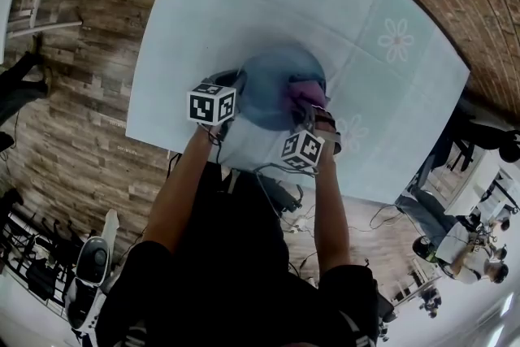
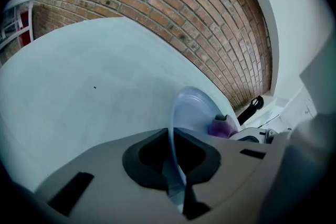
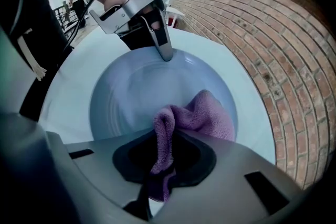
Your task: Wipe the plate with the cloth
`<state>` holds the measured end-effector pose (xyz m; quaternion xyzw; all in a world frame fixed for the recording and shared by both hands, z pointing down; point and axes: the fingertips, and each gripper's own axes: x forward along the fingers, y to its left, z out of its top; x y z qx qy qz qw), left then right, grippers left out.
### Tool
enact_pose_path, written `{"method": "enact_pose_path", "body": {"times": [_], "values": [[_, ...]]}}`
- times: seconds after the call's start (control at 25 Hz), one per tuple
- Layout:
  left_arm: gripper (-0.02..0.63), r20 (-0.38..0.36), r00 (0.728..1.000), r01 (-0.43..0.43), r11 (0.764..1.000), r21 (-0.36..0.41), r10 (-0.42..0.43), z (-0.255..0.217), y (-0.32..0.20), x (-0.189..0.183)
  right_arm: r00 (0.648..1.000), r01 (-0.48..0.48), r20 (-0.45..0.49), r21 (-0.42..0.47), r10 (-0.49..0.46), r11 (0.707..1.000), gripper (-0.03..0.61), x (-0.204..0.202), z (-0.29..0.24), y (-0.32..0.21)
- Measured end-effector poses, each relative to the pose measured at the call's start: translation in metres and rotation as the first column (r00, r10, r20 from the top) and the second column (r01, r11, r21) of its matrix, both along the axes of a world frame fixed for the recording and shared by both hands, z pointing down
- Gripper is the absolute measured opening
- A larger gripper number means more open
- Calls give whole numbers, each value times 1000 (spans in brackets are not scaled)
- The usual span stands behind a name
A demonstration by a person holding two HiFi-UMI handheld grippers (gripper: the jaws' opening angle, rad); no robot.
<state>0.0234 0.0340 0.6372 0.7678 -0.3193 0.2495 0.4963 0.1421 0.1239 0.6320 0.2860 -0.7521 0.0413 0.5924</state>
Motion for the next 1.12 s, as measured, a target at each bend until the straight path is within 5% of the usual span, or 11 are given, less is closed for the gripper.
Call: {"method": "enact_pose_path", "body": {"times": [0.4, 0.72, 0.96, 1.12], "values": [[43, -5, 1000, 12, 1000, -7, -12, 0, -1, 0, 990, -99, 91, -85, 107, 991, 62, -25, -1, 17], [44, -4, 1000, 28, 1000, -7, -28, 2, -1, 0, 978, -41, 196, -166, 73, 985, 63, -69, 0, 35], [44, 11, 1000, 20, 1000, -3, -20, 1, -1, 2, 905, -93, 376, -289, 202, 953, 63, -101, -5, 31], [44, 19, 1000, 13, 1000, -2, -13, 1, -1, 1, 875, -123, 421, -280, 237, 952, 63, -108, -12, 20]]}}
